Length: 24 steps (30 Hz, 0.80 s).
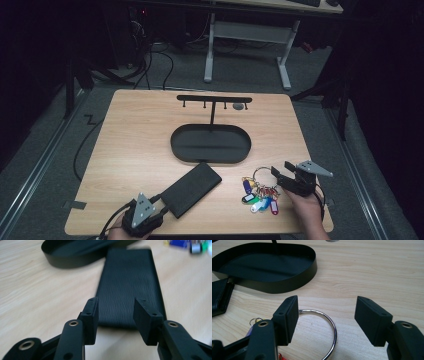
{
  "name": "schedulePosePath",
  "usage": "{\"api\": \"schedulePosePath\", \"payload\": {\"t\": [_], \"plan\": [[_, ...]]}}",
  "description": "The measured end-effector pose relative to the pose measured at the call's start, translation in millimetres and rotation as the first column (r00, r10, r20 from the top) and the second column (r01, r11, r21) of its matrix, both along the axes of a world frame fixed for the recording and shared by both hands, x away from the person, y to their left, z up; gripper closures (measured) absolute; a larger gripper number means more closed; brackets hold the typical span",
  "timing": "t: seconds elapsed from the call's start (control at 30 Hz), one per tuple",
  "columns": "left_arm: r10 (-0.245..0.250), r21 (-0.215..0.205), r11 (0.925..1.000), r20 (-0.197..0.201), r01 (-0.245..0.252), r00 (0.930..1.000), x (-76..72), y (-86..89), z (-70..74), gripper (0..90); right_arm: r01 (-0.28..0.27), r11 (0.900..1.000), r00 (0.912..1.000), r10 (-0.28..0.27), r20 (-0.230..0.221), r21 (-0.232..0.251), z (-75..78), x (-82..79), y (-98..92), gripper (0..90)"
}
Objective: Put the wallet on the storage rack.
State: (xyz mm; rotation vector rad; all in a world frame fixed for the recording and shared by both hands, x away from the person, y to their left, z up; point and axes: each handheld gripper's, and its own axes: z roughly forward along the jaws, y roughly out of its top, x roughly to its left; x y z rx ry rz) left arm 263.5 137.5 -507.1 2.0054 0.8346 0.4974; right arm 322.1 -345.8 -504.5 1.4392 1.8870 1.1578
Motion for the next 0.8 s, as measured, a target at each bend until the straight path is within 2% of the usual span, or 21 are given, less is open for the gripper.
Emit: {"api": "schedulePosePath", "payload": {"t": [0.03,0.07,0.1,0.17,0.23,0.33,0.4,0.43,0.5,0.7,0.8], "plan": [[-0.012,-0.021,0.9997,0.002,0.012,0.9999,7.5,-5.2,4.5,55.5,-0.009,1.000,0.9998,0.009,-0.019,0.005,-0.3,0.8,-0.2,36.7],[-0.012,-0.021,0.9997,0.002,0.012,0.9999,7.5,-5.2,4.5,55.3,-0.009,1.000,0.9998,0.009,-0.019,0.005,-0.3,0.8,-0.2,36.7],[-0.023,-0.027,0.9994,0.024,0.024,0.9994,13.9,-11.7,8.5,55.3,-0.021,1.000,0.9991,0.021,-0.038,0.012,-0.2,1.5,0.0,36.7],[-0.042,-0.017,0.9989,0.053,0.043,0.9977,24.6,-23.8,12.0,54.0,-0.034,0.999,0.9983,0.035,-0.046,0.019,0.7,-0.2,-0.1,36.7],[-0.075,-0.005,0.9971,0.045,0.076,0.9961,30.1,-31.0,6.6,51.9,-0.038,0.999,0.9986,0.038,-0.038,0.017,1.2,-5.2,-0.7,36.5],[-0.094,0.013,0.9956,0.022,0.093,0.9954,28.8,-30.6,0.6,51.0,-0.034,0.999,0.9985,0.034,-0.042,0.010,-0.9,-7.3,-2.0,36.5],[-0.118,0.016,0.9929,-0.012,0.118,0.9930,27.4,-28.6,-4.4,51.5,-0.025,1.000,0.9986,0.025,-0.046,0.001,-2.6,-8.6,-3.6,36.4],[-0.138,0.036,0.9897,-0.006,0.139,0.9904,24.0,-27.1,-6.3,52.8,-0.016,1.000,0.9991,0.016,-0.040,-0.006,-3.4,-9.7,-5.8,36.1],[-0.146,0.047,0.9882,0.001,0.146,0.9893,22.1,-26.2,-5.6,53.5,-0.006,1.000,0.9992,0.006,-0.039,-0.008,-3.5,-10.8,-6.0,36.0],[-0.139,0.026,0.9900,0.003,0.139,0.9903,19.7,-25.8,-4.2,51.6,-0.006,0.999,1.0000,0.006,-0.004,-0.052,-3.7,-18.0,-5.6,39.4],[-0.146,0.035,0.9887,0.004,0.145,0.9893,17.4,-30.0,-5.6,47.9,-0.006,0.999,1.0000,0.006,0.006,-0.047,-3.6,-17.2,-6.3,40.2]]}}
